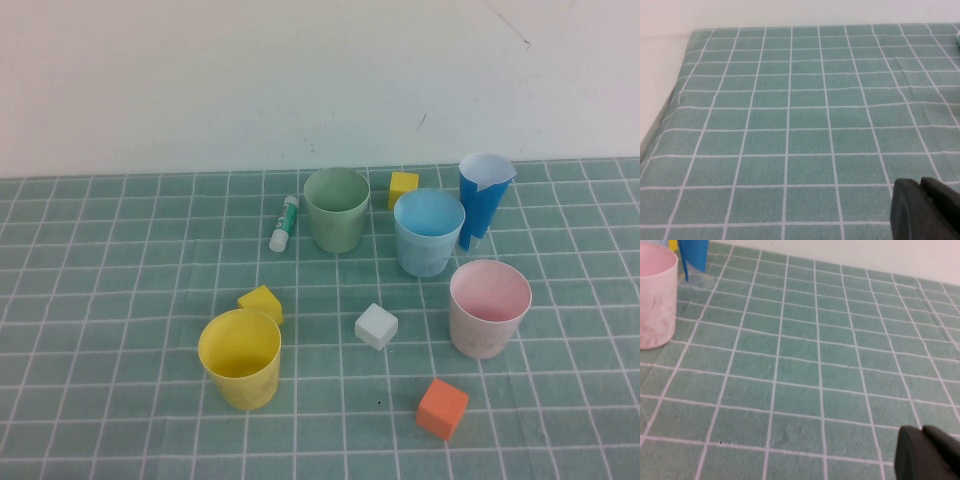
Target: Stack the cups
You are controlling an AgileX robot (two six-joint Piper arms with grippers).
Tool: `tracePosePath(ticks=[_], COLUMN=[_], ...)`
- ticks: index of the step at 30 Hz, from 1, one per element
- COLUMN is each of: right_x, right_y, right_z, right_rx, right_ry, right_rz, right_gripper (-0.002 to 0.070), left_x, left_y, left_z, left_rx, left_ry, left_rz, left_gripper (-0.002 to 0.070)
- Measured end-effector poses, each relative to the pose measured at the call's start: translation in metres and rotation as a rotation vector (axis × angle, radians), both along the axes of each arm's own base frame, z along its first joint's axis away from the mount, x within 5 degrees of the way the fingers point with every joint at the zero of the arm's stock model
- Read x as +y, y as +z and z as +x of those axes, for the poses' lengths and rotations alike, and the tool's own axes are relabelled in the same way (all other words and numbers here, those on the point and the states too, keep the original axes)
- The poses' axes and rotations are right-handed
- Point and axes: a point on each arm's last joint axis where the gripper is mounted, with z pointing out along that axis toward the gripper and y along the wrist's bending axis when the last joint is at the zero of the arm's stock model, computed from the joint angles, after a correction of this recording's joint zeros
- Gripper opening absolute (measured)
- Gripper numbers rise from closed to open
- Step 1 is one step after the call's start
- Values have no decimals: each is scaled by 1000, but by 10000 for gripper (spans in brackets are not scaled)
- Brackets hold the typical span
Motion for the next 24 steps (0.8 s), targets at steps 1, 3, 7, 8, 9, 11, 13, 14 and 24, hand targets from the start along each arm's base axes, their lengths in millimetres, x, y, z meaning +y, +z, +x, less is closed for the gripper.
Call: tracePosePath(ticks=[1, 3, 7, 8, 9, 11, 13, 14, 24], right_x=[0, 0, 0, 0, 0, 0, 0, 0, 1], right_y=[0, 0, 0, 0, 1, 2, 10, 16, 73], right_z=[0, 0, 0, 0, 0, 2, 4, 5, -6], right_rx=[0, 0, 0, -2, -11, -47, -139, -206, -856], right_ry=[0, 0, 0, 0, 0, 0, 0, 0, 2], right_rz=[0, 0, 0, 0, -1, -3, -8, -12, -50], right_gripper=[-3, -2, -3, -2, -2, -2, -3, -3, -3], left_x=[0, 0, 0, 0, 0, 0, 0, 0, -1], left_y=[0, 0, 0, 0, 0, 3, 7, 13, 68], left_z=[0, 0, 0, 0, 0, 1, 2, 3, -8], left_rx=[0, 0, 0, 0, -2, -31, -91, -149, -776], left_ry=[0, 0, 1, 1, 1, 0, -1, -2, -10], left_rz=[0, 0, -3, -3, -3, -7, -8, -8, -12], left_gripper=[-2, -2, -2, -2, -2, -2, -2, -2, -2])
